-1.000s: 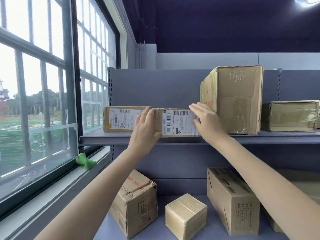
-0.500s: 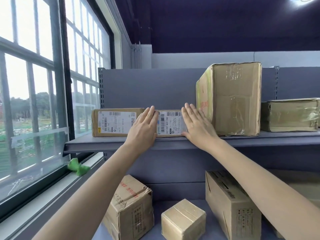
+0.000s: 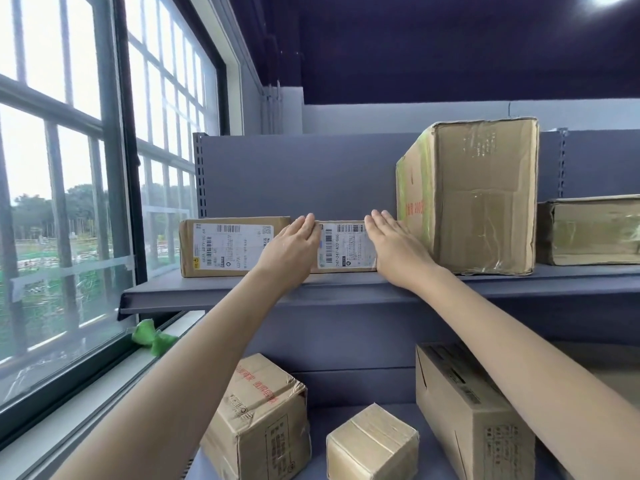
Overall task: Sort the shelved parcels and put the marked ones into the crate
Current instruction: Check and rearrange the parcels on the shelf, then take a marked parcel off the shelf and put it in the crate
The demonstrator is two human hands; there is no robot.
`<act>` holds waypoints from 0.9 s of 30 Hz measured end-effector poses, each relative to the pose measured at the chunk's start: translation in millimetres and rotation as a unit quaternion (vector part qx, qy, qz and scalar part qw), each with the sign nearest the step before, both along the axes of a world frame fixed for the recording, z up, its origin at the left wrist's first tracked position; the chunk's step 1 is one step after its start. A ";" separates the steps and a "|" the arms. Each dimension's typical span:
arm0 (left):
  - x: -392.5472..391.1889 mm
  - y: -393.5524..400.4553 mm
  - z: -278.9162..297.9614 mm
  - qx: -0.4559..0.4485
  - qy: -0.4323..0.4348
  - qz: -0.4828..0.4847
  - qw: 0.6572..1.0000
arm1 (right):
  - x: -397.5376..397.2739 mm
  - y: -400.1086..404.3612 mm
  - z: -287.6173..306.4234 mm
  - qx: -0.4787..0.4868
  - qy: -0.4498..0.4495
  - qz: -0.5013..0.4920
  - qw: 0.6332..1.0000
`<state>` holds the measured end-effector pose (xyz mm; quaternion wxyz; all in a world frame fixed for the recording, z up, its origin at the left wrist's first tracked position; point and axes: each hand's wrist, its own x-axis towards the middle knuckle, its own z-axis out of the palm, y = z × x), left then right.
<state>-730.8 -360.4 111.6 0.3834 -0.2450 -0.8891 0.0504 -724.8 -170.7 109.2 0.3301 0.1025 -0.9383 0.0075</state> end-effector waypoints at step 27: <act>48.0 121.6 -4.9 0.141 -0.037 -0.204 0.968 | 100.7 133.4 -16.8 -0.138 0.182 -0.017 0.973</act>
